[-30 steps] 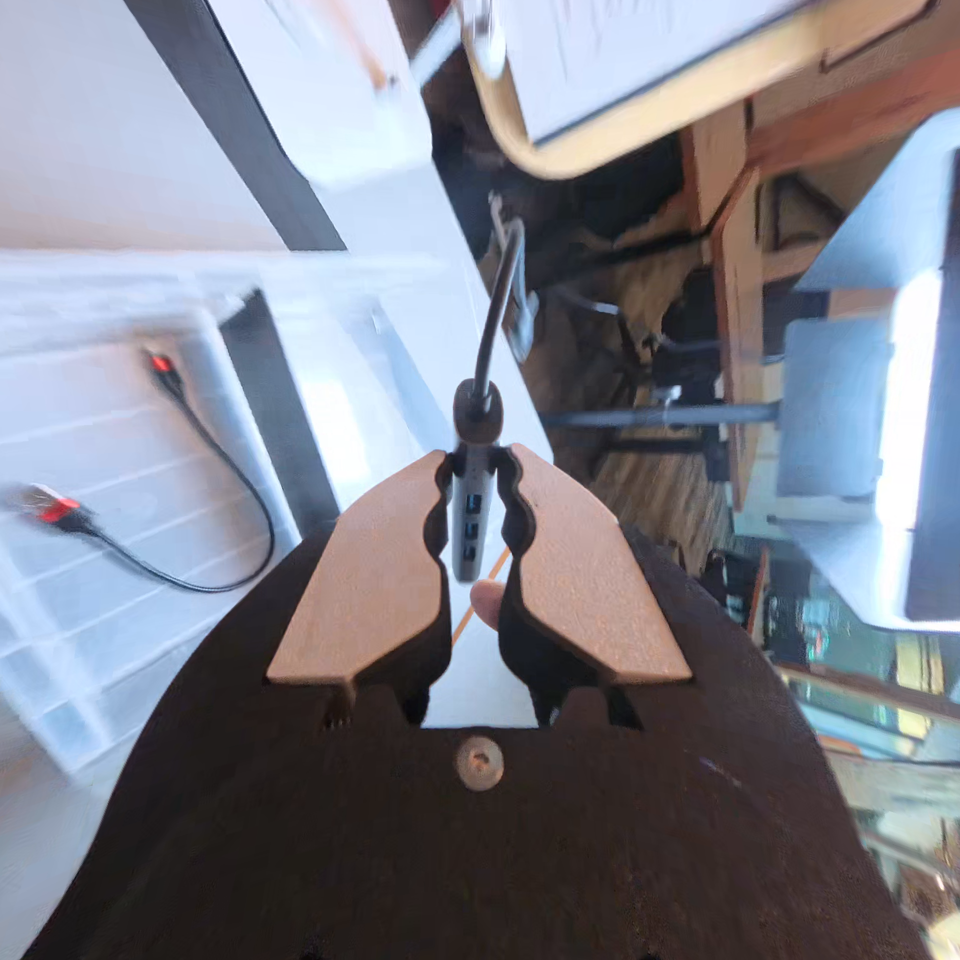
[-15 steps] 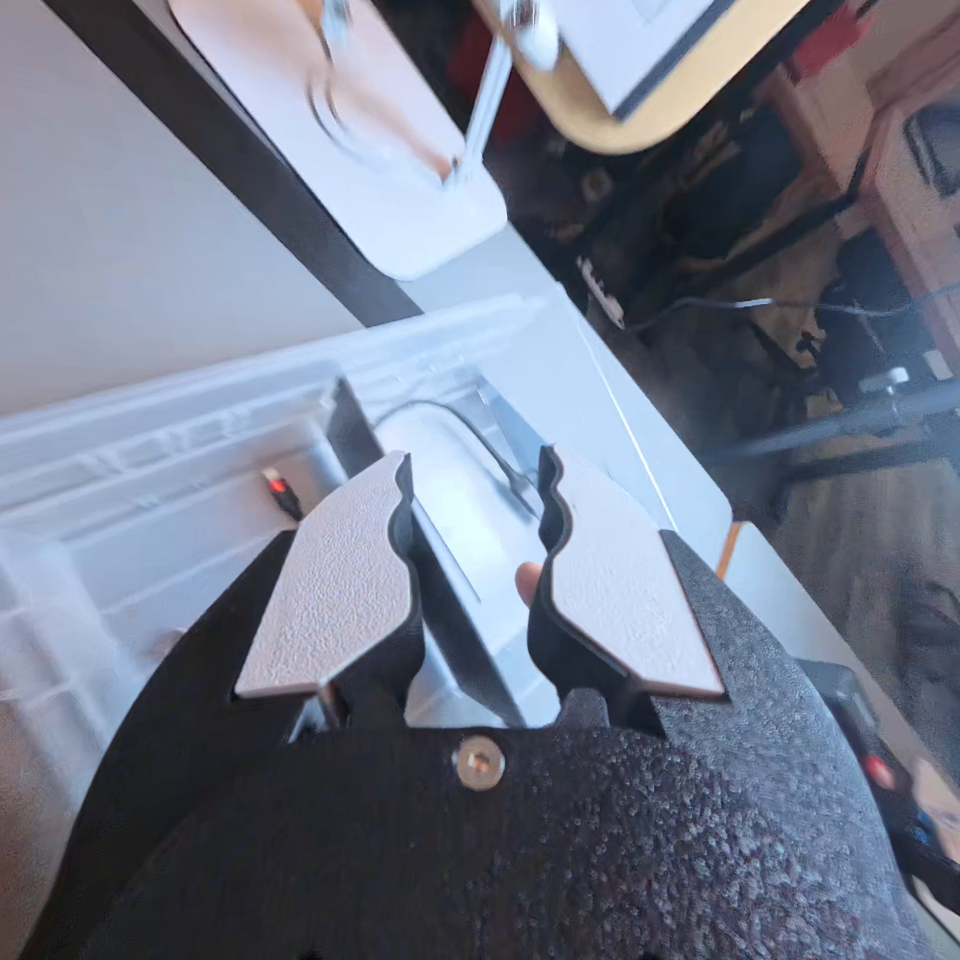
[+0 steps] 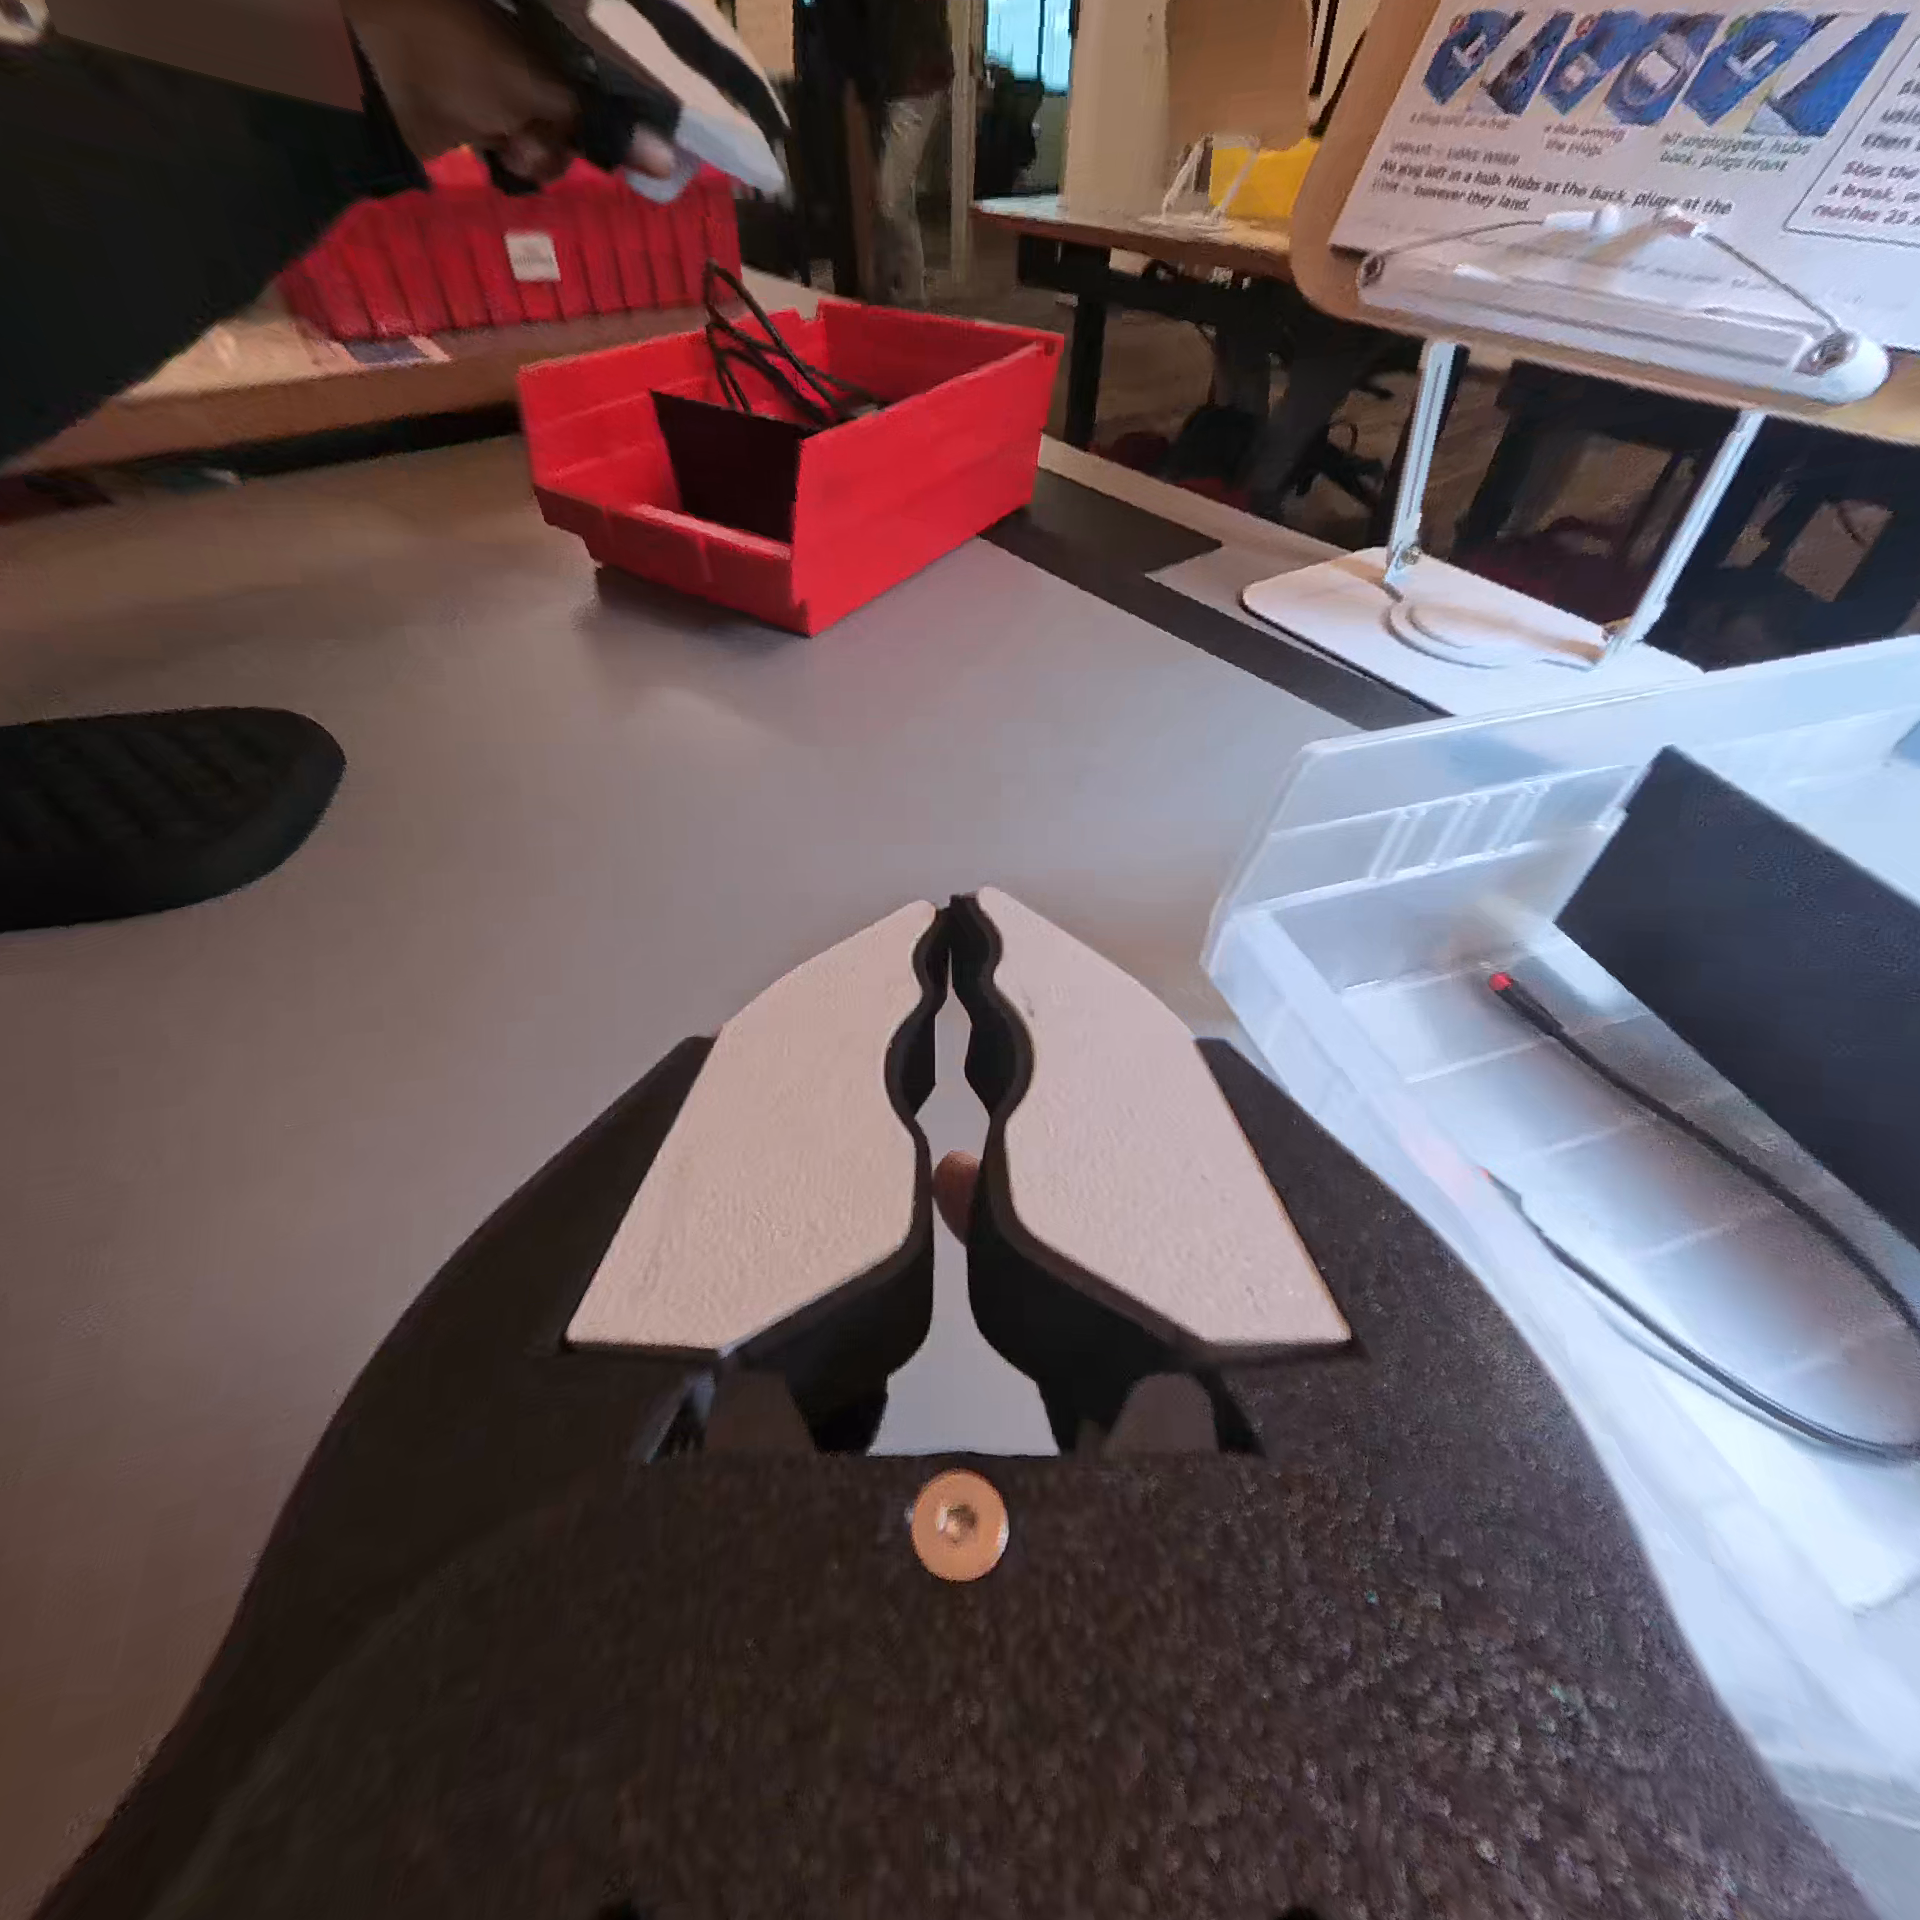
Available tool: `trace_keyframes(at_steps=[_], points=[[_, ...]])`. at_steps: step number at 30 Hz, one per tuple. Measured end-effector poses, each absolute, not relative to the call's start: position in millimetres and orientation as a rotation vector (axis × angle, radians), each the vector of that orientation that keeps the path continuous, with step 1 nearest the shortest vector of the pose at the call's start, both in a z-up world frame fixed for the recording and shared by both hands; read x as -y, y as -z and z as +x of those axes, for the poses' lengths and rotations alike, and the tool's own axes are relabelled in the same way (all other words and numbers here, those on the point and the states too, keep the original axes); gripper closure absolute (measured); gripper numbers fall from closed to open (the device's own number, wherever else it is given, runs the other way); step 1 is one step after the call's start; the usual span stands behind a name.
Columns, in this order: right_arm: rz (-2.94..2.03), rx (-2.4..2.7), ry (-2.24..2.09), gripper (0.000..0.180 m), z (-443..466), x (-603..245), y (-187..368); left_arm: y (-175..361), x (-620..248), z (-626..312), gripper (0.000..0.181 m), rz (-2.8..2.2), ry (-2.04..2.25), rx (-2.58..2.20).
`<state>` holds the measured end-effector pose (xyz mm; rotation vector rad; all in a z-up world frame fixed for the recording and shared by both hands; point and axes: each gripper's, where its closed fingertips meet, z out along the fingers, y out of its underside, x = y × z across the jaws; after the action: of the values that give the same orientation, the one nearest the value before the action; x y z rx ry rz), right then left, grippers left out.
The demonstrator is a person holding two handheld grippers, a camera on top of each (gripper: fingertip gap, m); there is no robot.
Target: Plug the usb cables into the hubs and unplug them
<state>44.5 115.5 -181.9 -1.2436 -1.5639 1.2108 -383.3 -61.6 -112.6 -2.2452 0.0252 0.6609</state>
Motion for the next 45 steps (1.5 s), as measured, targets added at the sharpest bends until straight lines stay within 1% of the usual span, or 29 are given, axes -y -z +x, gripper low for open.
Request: trace_keyframes(at_steps=[1, 4, 5, 10, 15, 16, 17, 18, 20, 22, 24, 28, 32, 36, 41, 45], points=[[-1.229, 1.536, -1.226, 0.179, 43.6, -113.7, 185.2, 112.3, 60.1, -394.9, 0.149, -2.307, -0.694, -0.061], [-1.229, 1.493, -1.262, 0.158, 39.3, -111.7, 194.4, 125.6, 57.7, -430.3, 0.146, -2.526, -0.807, -0.213], [-1.230, 1.491, -1.268, 0.154, 38.7, -111.3, 196.5, 134.9, 58.2, -440.3, 0.145, -2.610, -0.828, -0.262], [-1.206, 1.512, -1.219, 0.153, 40.0, -111.3, 207.8, 195.3, 64.3, -465.6, 0.139, -2.982, -0.847, -0.627], [-1.181, 1.544, -1.186, 0.155, 40.2, -110.3, 213.7, 247.0, 55.4, -467.8, 0.132, -3.121, -0.729, -0.785], [-1.183, 1.542, -1.184, 0.155, 40.1, -110.9, 213.7, 255.1, 51.2, -470.0, 0.132, -3.118, -0.740, -0.796], [-1.182, 1.536, -1.184, 0.156, 40.2, -111.9, 212.9, 261.9, 47.3, -473.0, 0.137, -3.107, -0.768, -0.815], [-1.181, 1.528, -1.186, 0.157, 40.5, -113.0, 211.9, 267.4, 44.7, -473.4, 0.147, -3.096, -0.775, -0.848], [-1.194, 1.511, -1.196, 0.157, 41.4, -115.8, 211.1, 265.7, 42.1, -475.7, 0.150, -3.066, -0.820, -0.884], [-1.202, 1.493, -1.220, 0.158, 42.8, -117.0, 209.0, 250.8, 45.3, -476.7, 0.152, -3.053, -0.829, -0.834], [-1.199, 1.485, -1.245, 0.158, 43.6, -116.0, 205.6, 221.4, 47.2, -476.1, 0.154, -3.000, -0.815, -0.714], [-1.168, 1.486, -1.255, 0.159, 45.6, -110.9, 199.8, 131.4, 42.8, -467.6, 0.154, -2.763, -0.841, -0.477], [-1.135, 1.494, -1.249, 0.160, 47.9, -103.9, 196.3, 40.5, 42.8, -443.1, 0.155, -2.522, -0.880, -0.335], [-1.118, 1.511, -1.254, 0.161, 47.1, -96.1, 196.5, -33.4, 45.7, -406.1, 0.155, -2.310, -0.886, -0.271], [-1.069, 1.513, -1.232, 0.162, 38.9, -88.6, 183.6, -96.1, 48.8, -348.2, 0.155, -2.126, -0.822, -0.237], [-0.983, 1.477, -1.193, 0.161, 23.0, -79.1, 135.2, -116.5, 38.1, -284.0, 0.155, -1.996, -0.692, -0.259]])
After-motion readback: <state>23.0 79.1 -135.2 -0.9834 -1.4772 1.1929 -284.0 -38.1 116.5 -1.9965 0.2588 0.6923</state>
